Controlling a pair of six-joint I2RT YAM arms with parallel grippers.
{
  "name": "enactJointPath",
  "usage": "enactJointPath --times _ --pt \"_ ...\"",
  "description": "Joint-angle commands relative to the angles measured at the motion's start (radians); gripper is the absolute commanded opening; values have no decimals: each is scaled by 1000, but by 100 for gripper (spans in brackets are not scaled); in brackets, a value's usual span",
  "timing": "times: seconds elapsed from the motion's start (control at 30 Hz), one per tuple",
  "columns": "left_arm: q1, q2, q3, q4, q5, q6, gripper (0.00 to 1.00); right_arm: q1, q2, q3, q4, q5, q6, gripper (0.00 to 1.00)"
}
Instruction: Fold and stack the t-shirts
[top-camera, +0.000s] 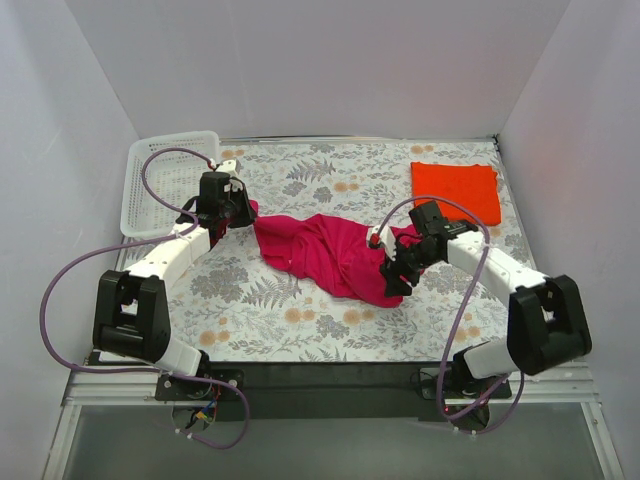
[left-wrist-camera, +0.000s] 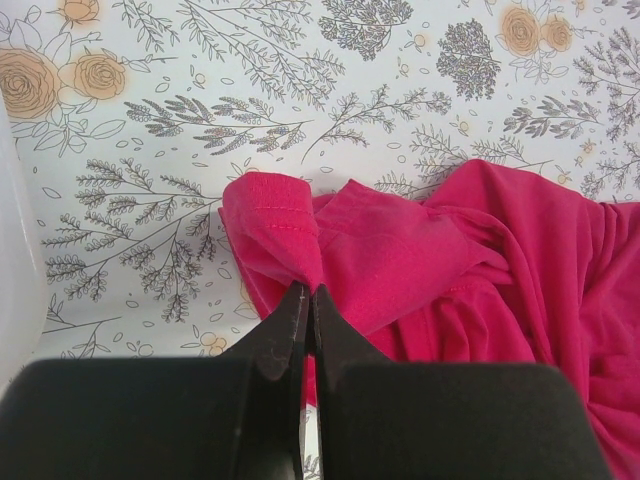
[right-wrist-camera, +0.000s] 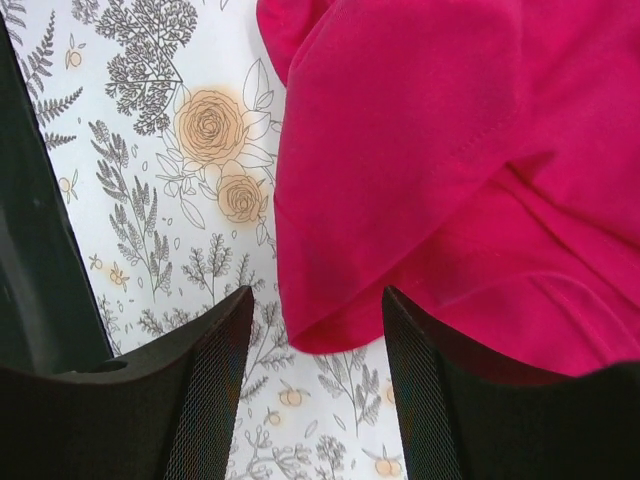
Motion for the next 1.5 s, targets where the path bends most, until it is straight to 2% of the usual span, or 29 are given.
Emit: enactJointPath --times 0.0,0.17,0.5,0.6,0.7,0.73,0.8,0.83,0.87,1.2,1.47 --pt "8 -46 -8 23 7 0 0 18 76 15 62 -15 109 52" --pt "8 -46 -9 25 13 2 0 20 90 -15 139 71 178 52" --pt "8 -46 -9 28 18 -1 0 44 156 -55 171 88 201 50" --pt "8 -46 -9 28 16 -1 0 54 150 -63 165 87 201 43" --pt "8 -46 -9 28 16 -1 0 55 128 -64 148 87 192 31" --pt "8 -48 -9 28 15 -1 0 57 113 -61 139 87 185 22" --pt "8 -48 -8 28 15 0 0 55 95 -45 125 99 177 12" --pt "8 -51 -8 28 13 2 0 57 69 -38 108 119 169 4" --pt "8 -52 -8 26 12 0 0 55 53 -29 103 131 166 2" --pt "8 -78 9 14 1 2 0 51 -120 67 54 333 99 1" --pt "8 -90 20 2 -8 5 0 21 -172 156 39 354 82 1"
